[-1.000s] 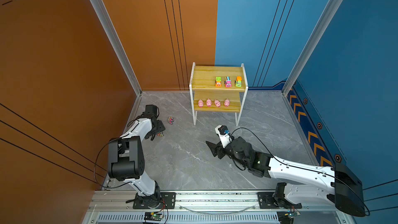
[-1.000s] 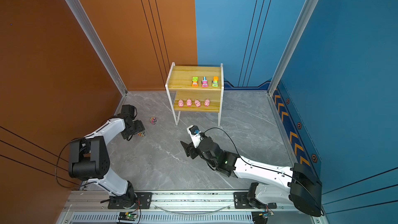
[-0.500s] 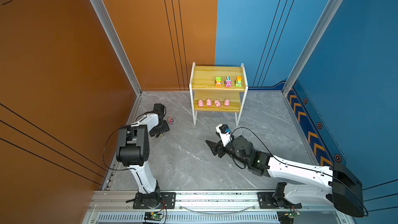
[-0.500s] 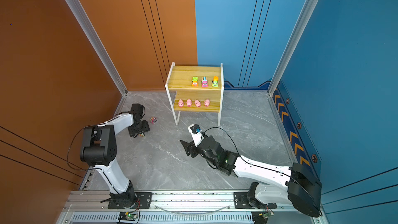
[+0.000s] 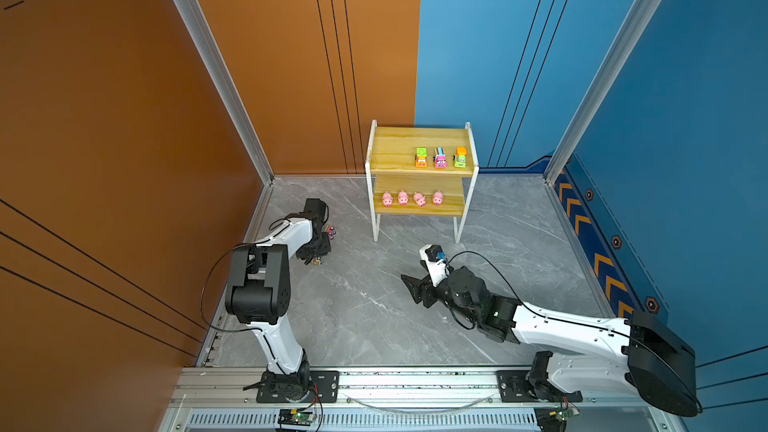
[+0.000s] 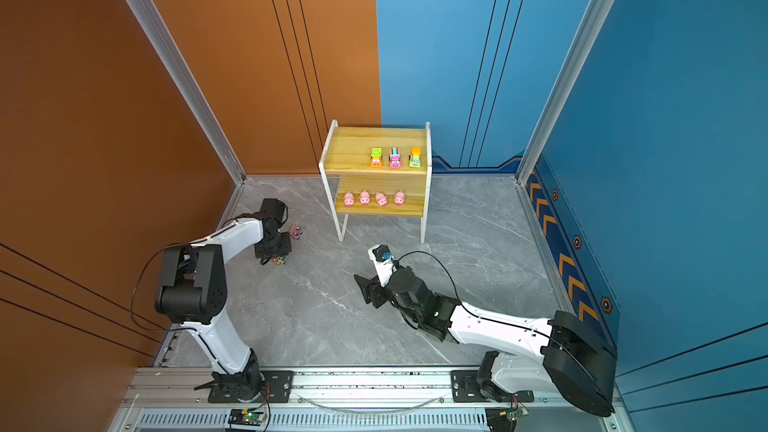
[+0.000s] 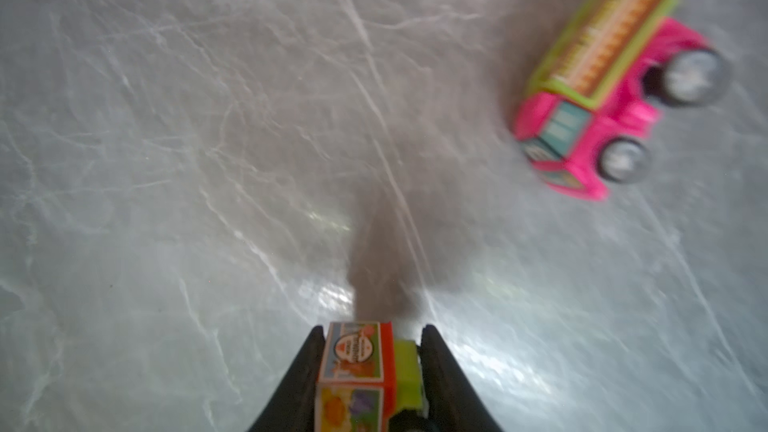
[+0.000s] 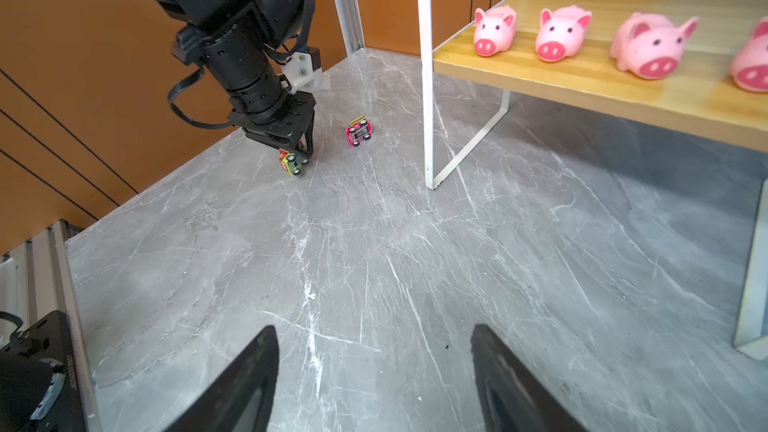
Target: Place and organize the plastic toys onto the shelf
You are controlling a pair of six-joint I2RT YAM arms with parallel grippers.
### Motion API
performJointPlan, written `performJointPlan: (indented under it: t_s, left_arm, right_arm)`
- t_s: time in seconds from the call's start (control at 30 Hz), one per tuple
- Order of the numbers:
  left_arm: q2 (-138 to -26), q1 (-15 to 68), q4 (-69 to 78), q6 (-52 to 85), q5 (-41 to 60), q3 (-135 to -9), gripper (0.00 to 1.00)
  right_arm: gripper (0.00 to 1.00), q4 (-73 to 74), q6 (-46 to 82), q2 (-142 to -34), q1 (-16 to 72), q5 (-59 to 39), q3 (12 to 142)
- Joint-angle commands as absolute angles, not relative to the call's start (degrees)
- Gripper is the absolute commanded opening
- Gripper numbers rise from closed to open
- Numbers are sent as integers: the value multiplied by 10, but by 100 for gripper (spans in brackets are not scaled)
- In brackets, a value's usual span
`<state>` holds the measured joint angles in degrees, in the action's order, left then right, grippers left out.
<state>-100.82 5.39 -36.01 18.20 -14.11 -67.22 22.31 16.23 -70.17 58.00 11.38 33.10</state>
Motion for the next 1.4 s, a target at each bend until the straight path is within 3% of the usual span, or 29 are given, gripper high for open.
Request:
performJointPlan:
  t_s: [0.0, 0.4, 0.67, 1.0, 1.37]
  left_arm:
    - [-963, 107, -420, 142, -208, -653, 37]
    - [-922, 360, -484, 147, -385, -609, 37]
    - [-1069, 497, -496, 144, -501, -698, 37]
    - [-1192, 547, -492, 136, -532, -774, 40]
    - [-1230, 576, -486, 164, -458, -836, 55]
  right_arm:
    - [73, 221, 185, -670, 567, 151, 313]
    - [70, 84, 221, -470, 525, 247, 261]
    - [69, -39, 249, -321, 486, 289, 240]
    - [67, -124, 261, -254, 465, 307, 245]
    - [67, -133, 243, -267, 456, 308, 264]
